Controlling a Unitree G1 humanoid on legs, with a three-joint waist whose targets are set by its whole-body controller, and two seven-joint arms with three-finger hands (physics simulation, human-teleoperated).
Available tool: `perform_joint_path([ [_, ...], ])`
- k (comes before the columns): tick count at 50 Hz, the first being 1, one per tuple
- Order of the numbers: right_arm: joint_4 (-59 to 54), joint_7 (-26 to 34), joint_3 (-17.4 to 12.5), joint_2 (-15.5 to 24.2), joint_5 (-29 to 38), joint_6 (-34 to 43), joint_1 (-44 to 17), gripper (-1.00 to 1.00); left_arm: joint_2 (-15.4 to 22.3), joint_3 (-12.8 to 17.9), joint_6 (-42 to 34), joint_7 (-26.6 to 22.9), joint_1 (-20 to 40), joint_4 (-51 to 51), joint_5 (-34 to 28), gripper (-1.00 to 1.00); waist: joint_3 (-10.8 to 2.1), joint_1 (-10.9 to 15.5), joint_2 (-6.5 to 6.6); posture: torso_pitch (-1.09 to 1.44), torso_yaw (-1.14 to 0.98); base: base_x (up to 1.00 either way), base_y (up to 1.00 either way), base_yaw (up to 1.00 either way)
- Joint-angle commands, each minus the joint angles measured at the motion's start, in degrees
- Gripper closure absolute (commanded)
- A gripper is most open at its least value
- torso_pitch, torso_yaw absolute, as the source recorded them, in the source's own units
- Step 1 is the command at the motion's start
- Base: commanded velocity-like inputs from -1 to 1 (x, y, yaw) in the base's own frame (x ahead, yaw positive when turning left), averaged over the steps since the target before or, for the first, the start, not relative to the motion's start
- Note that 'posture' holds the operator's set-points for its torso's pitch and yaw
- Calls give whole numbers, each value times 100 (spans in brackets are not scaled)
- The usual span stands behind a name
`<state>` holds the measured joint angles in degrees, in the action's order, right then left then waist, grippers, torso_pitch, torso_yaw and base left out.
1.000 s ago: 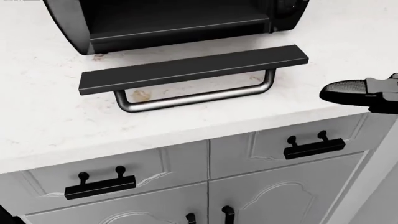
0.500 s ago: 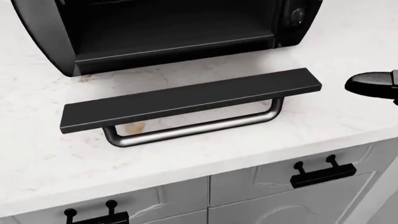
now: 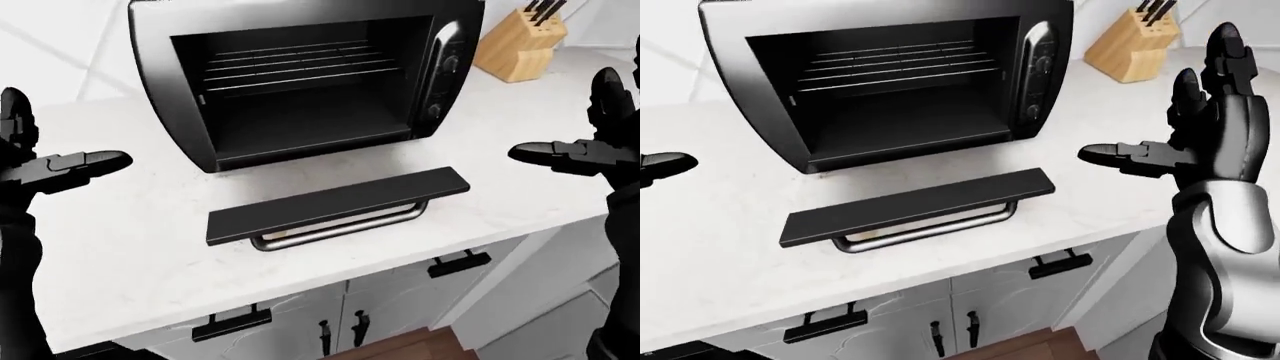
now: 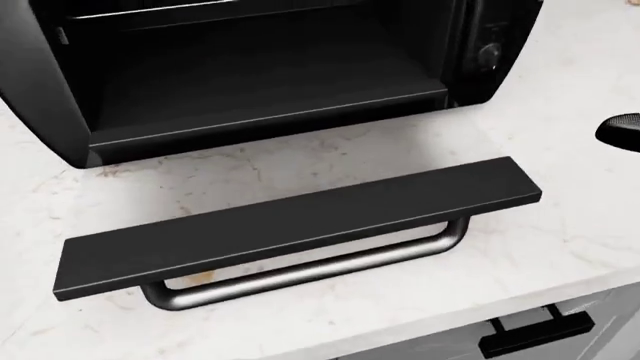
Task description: Close the toaster oven door.
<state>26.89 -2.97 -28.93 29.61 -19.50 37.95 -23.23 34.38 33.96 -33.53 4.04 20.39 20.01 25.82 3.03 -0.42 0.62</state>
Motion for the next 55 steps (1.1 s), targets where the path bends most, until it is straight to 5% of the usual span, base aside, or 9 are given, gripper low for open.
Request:
perform_joint_path([
  [1,98,40,-15,78,-8,-223,-112,-100,128,116,177,21,111,154,-21,-100,-68,14,14,0,0,15,2,0],
  [4,69,71,-49,125,-15,-221,-104,-100,126,113,181,22,111,153,-26,-100,-178,-26,452,0,0,16,2,0],
  [5,37,83,-45,131,-2,-250,-102,-100,123,110,182,19,107,157,-28,-100,-171,9,329,0,0,16,0,0],
  [7,-88,86,-74,144,34,-341,-101,-100,125,112,182,17,112,154,-29,-100,-14,44,344,0,0,3,0,0],
  [10,-234,109,-128,199,14,-413,-99,-100,125,112,186,16,111,150,-34,-100,-53,28,149,0,0,0,0,0],
  [13,-349,128,-205,285,-29,-474,-88,-100,120,104,184,19,112,157,-40,-100,0,89,-168,0,0,0,0,0],
  [24,-572,138,-160,447,109,-639,-123,-100,124,107,174,25,124,167,-30,-100,-143,68,-47,0,0,0,0,0],
  [55,-1323,718,148,380,1277,-1429,-235,-100,127,133,141,33,107,203,9,-100,-111,38,-23,0,0,0,0,0],
])
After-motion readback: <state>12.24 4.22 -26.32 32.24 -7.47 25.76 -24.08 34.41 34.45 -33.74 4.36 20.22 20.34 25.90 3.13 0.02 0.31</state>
